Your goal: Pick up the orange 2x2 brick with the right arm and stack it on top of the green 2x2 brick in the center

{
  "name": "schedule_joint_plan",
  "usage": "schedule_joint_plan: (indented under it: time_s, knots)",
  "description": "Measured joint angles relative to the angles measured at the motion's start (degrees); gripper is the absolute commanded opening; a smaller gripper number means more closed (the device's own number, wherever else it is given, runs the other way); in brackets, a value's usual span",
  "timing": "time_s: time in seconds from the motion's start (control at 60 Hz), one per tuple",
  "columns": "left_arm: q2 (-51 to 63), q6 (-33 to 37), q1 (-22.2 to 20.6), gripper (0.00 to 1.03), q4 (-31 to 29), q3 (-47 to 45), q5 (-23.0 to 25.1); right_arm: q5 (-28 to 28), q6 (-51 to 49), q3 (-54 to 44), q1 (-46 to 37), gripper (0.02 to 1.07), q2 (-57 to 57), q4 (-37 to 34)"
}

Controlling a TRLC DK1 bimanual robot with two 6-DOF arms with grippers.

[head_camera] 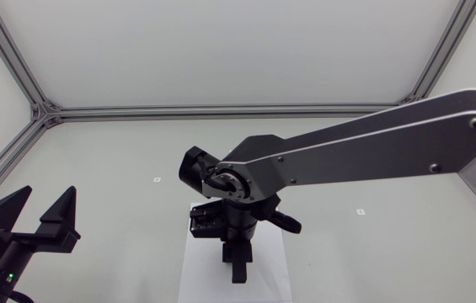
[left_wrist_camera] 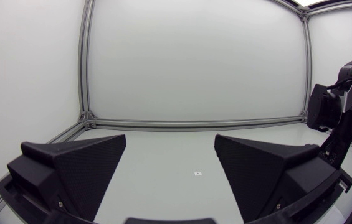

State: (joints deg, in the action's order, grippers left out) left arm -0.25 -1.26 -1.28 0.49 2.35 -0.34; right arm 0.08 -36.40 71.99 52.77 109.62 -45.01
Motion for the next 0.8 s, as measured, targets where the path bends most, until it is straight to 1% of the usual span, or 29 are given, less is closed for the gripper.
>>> schedule_joint_plan:
  time_s: [0.8]
  knots:
    - [0.0,-0.02,-0.02,0.99,0.02,0.0,0.02,-0.02,-0.02,-0.85,-0.33,0.21,-0.55,0.22]
